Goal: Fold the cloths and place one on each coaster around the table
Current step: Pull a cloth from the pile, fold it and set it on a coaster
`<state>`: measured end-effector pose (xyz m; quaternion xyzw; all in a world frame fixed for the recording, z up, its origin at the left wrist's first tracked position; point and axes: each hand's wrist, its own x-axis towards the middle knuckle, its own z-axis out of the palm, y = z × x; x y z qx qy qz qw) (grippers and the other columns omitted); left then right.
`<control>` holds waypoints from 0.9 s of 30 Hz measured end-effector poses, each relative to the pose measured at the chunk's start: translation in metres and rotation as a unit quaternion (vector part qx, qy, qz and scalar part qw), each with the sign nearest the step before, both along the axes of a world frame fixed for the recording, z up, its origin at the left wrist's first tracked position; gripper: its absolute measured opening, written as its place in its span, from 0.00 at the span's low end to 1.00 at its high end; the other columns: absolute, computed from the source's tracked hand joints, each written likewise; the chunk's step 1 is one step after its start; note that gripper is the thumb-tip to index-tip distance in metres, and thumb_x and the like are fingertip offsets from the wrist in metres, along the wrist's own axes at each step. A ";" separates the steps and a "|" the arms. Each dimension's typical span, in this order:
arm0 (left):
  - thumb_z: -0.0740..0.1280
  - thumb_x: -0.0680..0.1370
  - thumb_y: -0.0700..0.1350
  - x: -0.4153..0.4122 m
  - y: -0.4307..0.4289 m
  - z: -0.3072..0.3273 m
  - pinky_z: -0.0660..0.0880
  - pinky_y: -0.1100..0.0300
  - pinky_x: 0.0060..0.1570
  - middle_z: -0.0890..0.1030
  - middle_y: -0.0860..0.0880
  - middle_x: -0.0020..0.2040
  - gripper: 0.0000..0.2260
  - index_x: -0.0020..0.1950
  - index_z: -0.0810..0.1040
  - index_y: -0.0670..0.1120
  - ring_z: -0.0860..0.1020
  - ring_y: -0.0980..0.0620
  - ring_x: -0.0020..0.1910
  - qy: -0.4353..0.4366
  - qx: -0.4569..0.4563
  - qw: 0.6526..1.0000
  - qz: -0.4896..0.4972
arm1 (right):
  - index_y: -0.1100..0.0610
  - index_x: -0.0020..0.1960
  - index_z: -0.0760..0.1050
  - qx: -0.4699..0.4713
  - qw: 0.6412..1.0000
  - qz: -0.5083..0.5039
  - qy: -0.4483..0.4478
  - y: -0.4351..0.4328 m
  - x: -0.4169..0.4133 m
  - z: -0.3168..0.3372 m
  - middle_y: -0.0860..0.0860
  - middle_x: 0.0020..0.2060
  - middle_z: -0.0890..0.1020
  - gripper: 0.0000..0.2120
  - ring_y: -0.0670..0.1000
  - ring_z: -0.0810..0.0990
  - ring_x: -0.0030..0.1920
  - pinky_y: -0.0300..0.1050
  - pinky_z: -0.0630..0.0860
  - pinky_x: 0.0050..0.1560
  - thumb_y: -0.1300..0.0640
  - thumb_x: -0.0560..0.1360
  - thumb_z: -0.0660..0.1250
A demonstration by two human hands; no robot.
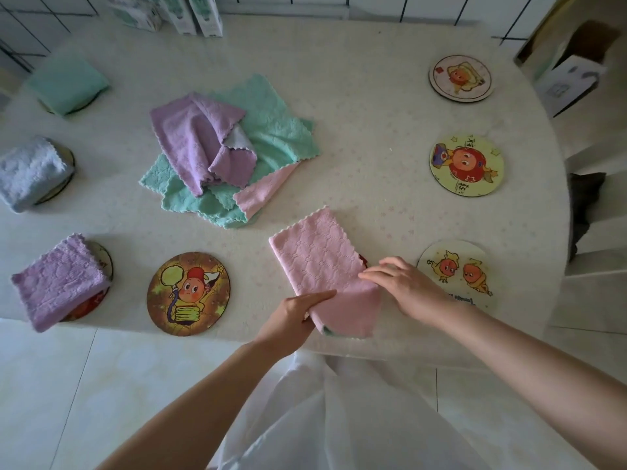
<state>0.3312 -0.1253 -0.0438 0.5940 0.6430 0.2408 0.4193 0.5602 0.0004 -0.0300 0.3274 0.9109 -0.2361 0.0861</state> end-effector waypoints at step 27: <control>0.65 0.79 0.43 -0.061 0.083 0.010 0.81 0.54 0.35 0.83 0.43 0.47 0.06 0.53 0.77 0.42 0.84 0.46 0.40 -0.216 -0.240 0.865 0.385 | 0.56 0.42 0.74 -0.191 0.932 -0.307 0.025 0.080 -0.107 -0.014 0.51 0.34 0.80 0.12 0.52 0.78 0.34 0.47 0.75 0.36 0.47 0.74 0.63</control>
